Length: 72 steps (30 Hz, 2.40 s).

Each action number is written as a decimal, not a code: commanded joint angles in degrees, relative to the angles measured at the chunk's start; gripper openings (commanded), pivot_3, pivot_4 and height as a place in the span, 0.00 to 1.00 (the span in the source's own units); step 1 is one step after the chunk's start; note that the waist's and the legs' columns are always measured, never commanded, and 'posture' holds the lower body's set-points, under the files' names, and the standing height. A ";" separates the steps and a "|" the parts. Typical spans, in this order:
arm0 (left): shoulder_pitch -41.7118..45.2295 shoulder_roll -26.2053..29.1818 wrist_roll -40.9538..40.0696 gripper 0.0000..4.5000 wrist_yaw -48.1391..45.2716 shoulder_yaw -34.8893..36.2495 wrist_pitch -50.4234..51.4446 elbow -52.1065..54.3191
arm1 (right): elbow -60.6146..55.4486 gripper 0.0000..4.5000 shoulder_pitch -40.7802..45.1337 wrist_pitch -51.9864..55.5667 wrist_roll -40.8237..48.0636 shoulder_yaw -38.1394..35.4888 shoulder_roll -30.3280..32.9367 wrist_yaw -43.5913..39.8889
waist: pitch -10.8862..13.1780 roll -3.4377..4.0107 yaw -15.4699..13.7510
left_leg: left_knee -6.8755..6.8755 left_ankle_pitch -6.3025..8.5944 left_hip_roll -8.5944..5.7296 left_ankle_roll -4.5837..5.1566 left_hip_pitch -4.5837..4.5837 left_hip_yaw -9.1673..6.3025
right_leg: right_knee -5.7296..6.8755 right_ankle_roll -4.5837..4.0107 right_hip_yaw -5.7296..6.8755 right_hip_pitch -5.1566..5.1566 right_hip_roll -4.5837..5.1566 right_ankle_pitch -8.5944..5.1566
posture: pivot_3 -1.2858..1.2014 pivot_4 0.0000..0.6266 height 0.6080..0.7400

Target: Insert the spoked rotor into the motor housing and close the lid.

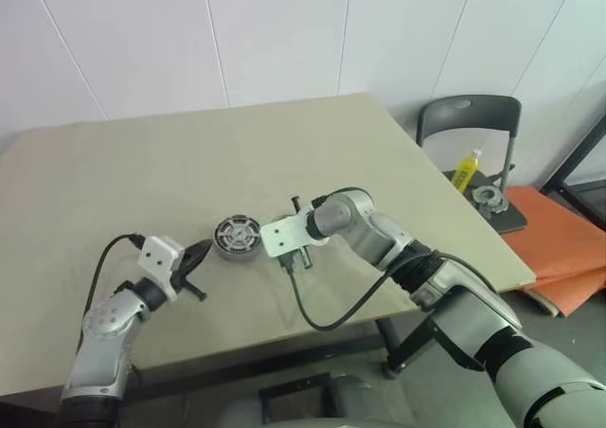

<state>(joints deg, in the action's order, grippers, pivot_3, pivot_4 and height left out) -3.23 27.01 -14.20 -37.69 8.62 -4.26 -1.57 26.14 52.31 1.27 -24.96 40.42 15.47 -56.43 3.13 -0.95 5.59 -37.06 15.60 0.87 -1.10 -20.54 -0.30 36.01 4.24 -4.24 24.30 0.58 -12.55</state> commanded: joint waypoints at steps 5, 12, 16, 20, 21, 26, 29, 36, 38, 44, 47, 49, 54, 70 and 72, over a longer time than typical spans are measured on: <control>1.57 0.01 0.26 0.00 0.14 -0.02 -1.22 0.44 | 4.47 0.03 2.03 -7.22 -5.94 0.26 -0.34 6.37 | 0.00 0.00 -0.01 | 0.00 0.00 0.00 0.00 0.00 0.00 | 0.00 0.00 0.00 0.00 0.00 0.00 | 0.52 0.00 1.00; 1.88 -0.25 0.57 0.00 -0.11 -0.39 -2.02 -1.08 | -1.64 0.03 1.12 10.10 11.86 -12.07 -8.53 -4.14 | 0.00 0.01 0.24 | 0.00 -0.01 0.03 0.01 0.05 -0.02 | 0.07 0.00 -0.03 -0.02 -0.06 0.01 | 0.52 0.00 1.00; 2.25 -0.18 0.54 0.00 -0.33 -0.70 -2.25 -1.58 | -3.36 0.03 3.19 19.28 18.57 -17.46 -11.58 -5.96 | 0.00 0.01 -0.16 | 0.00 -0.01 0.06 0.01 0.06 -0.09 | 0.13 0.01 0.03 -0.03 -0.07 0.02 | 0.52 0.00 1.00; 2.59 -0.02 -0.11 0.00 -0.63 -0.18 -2.40 -1.58 | -2.00 0.03 5.96 21.69 22.35 -21.94 -13.07 -2.81 | 0.00 0.00 -0.16 | -0.08 0.00 0.05 0.00 0.01 -0.09 | 0.08 0.00 0.06 -0.06 0.06 0.02 | 0.52 0.00 1.00; 2.59 0.02 -0.28 0.00 -0.73 0.02 -2.43 -1.48 | -1.64 0.03 6.33 21.54 22.57 -22.36 -13.06 -2.08 | 0.00 0.00 -0.09 | -0.08 0.00 0.05 0.00 0.02 -0.08 | 0.06 0.00 0.04 -0.06 0.09 0.02 | 0.52 0.00 1.00; 2.90 0.24 -0.74 0.00 -0.81 0.42 -2.01 -0.81 | 6.31 0.03 10.23 9.05 15.38 -19.83 -9.87 7.29 | 0.00 0.01 -0.02 | 0.03 0.00 0.02 0.00 -0.04 -0.04 | 0.02 -0.01 0.05 0.02 0.05 0.01 | 0.52 0.00 1.00; 3.00 -0.12 -1.82 0.00 -1.17 0.55 -1.98 -0.19 | 13.50 0.03 13.72 -1.67 5.13 -12.78 -4.78 12.13 | 0.02 0.03 0.04 | 0.04 0.00 0.01 0.00 -0.08 -0.01 | 0.01 -0.03 0.05 0.07 0.05 0.02 | 0.52 0.00 1.00; 1.69 0.66 -6.98 0.00 -3.74 1.92 0.43 4.29 | 22.02 0.03 16.53 -11.25 -5.25 -5.59 0.13 14.65 | 0.02 0.03 0.39 | 0.08 0.00 0.00 0.00 -0.11 0.05 | -0.04 -0.05 -0.03 0.08 0.02 0.03 | 0.52 0.00 1.00; 0.73 1.31 -8.36 0.00 -4.66 2.58 1.57 5.84 | 23.37 0.03 16.61 -12.01 -6.98 -4.57 1.13 14.13 | 0.02 0.03 0.45 | 0.08 0.00 0.00 0.00 -0.10 0.04 | -0.01 -0.06 -0.04 0.09 0.01 0.03 | 0.52 0.00 1.00; -5.43 5.14 -13.46 0.00 -8.16 6.57 5.90 12.19 | 24.57 0.03 15.09 -13.17 -8.74 -3.75 3.75 9.41 | 0.04 0.03 0.65 | 0.06 -0.01 0.02 0.01 -0.05 0.04 | 0.01 -0.04 -0.08 0.08 0.01 0.01 | 0.52 0.00 1.00; -8.41 7.52 -14.62 0.00 -9.24 9.56 7.05 13.65 | 23.71 0.03 13.69 -12.94 -6.66 -4.93 4.36 5.34 | 0.05 0.04 0.83 | 0.07 -0.01 0.04 0.01 -0.02 0.02 | 0.03 -0.06 -0.08 0.07 0.00 -0.03 | 0.52 0.00 1.00; -9.72 8.40 -14.83 0.00 -9.45 10.93 7.33 13.99 | 22.09 0.03 12.12 -10.74 -2.68 -7.38 3.64 0.85 | 0.05 0.05 1.08 | 0.07 -0.01 0.06 0.01 0.02 0.01 | 0.03 -0.09 -0.07 0.06 -0.01 -0.04 | 0.52 0.00 1.00; -10.57 8.47 -13.68 0.00 -9.16 12.33 6.98 13.23 | 16.34 0.03 8.12 -0.26 7.08 -13.94 0.40 -6.99 | 0.06 0.07 1.53 | 0.04 -0.01 0.07 0.01 0.04 -0.02 | 0.07 -0.08 -0.07 -0.01 0.00 -0.04 | 0.52 0.00 1.00; -8.25 6.98 -11.87 0.00 -7.96 11.14 6.70 11.53 | 4.62 0.03 4.07 23.86 19.51 -21.52 -5.07 -7.47 | 0.06 0.06 1.54 | 0.05 0.00 0.06 0.01 0.04 -0.03 | 0.07 -0.08 -0.05 0.02 -0.01 -0.04 | 0.52 0.00 1.00; -7.88 6.92 -11.57 0.00 -7.88 11.02 6.58 11.11 | 3.41 0.03 3.89 27.46 21.78 -22.34 -5.65 -8.20 | 0.06 0.06 1.54 | 0.05 0.00 0.06 0.01 0.03 -0.03 | 0.07 -0.08 -0.04 0.02 -0.01 -0.04 | 0.52 0.00 1.00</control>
<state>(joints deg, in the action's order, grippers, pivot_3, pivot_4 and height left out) -12.26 33.76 -25.92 -45.89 19.06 3.23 9.11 32.47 55.64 26.23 -5.87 19.99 10.48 -63.94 3.19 -0.89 7.13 -37.01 15.60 0.93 -1.10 -20.51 -0.33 36.08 4.16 -4.28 24.32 0.57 -12.59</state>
